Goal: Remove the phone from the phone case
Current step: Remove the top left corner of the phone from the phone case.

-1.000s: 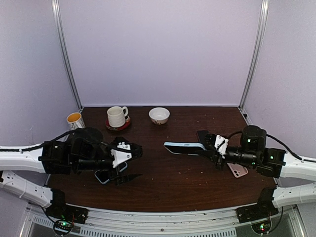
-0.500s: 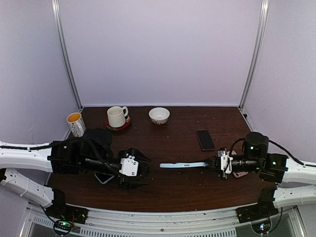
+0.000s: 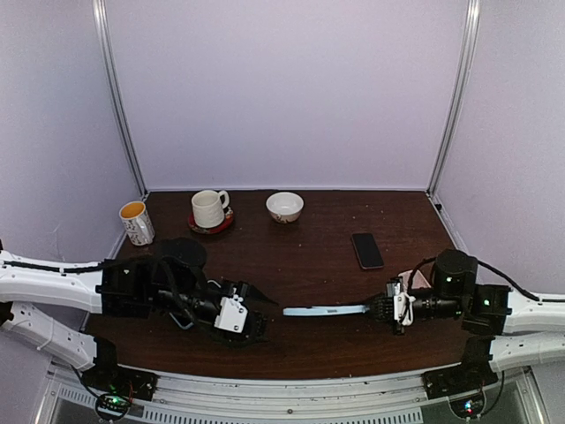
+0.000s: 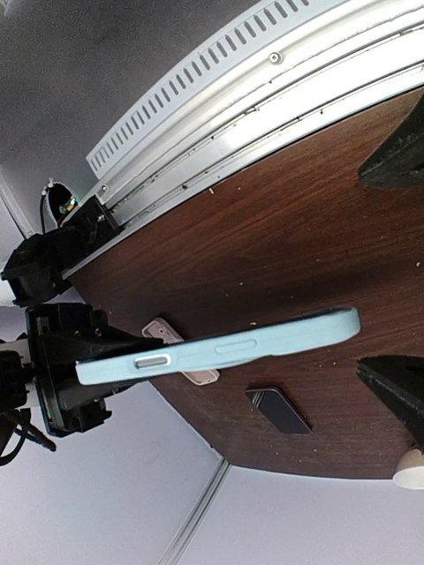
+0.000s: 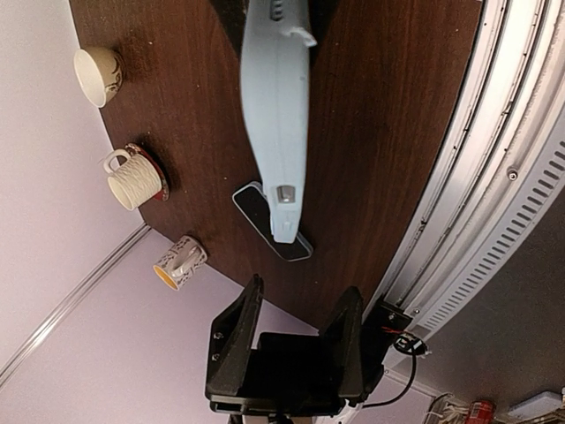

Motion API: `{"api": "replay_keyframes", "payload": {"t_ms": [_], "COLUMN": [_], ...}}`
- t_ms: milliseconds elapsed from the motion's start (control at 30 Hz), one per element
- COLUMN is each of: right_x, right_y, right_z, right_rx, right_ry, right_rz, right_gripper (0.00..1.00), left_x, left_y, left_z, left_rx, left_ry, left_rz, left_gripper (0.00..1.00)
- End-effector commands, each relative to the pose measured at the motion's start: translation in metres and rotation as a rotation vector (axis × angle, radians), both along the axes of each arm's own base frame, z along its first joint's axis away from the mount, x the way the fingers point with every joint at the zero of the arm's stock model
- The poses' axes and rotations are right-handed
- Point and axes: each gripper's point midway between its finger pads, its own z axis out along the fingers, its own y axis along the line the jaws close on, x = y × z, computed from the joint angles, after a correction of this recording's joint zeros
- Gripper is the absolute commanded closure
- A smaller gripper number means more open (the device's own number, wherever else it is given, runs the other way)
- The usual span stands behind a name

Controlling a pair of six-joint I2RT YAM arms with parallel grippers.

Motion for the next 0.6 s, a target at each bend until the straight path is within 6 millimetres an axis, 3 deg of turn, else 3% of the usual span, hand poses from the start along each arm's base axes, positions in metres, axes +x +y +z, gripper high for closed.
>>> {"api": "replay_keyframes", "payload": {"t_ms": [0, 200, 567], "right_x": [-0.009, -0.015, -0.019], "right_y": [0.005, 0.011, 0.011], "right_z": [0.01, -0.002, -0.007], "right_rx": [0.061, -0.016, -0.019], "right_ry": [-0.07, -0.068, -0.098], "right_rz": [0.038, 0.083, 0.079], "right_gripper": [1.0, 1.0, 1.0], "left_x": [0.0, -0.002, 0.0], "left_y": [-0.006, -0.011, -0.027], "left_z": [0.01, -0.009, -0.035], "left_rx": [-0.081, -0.032, 0.012], "left_ry": [-0.034, -0.021, 0.039], "left_rz": [-0.029, -0.072, -0.152], "left_gripper": [0.32, 0.4, 0.45]}}
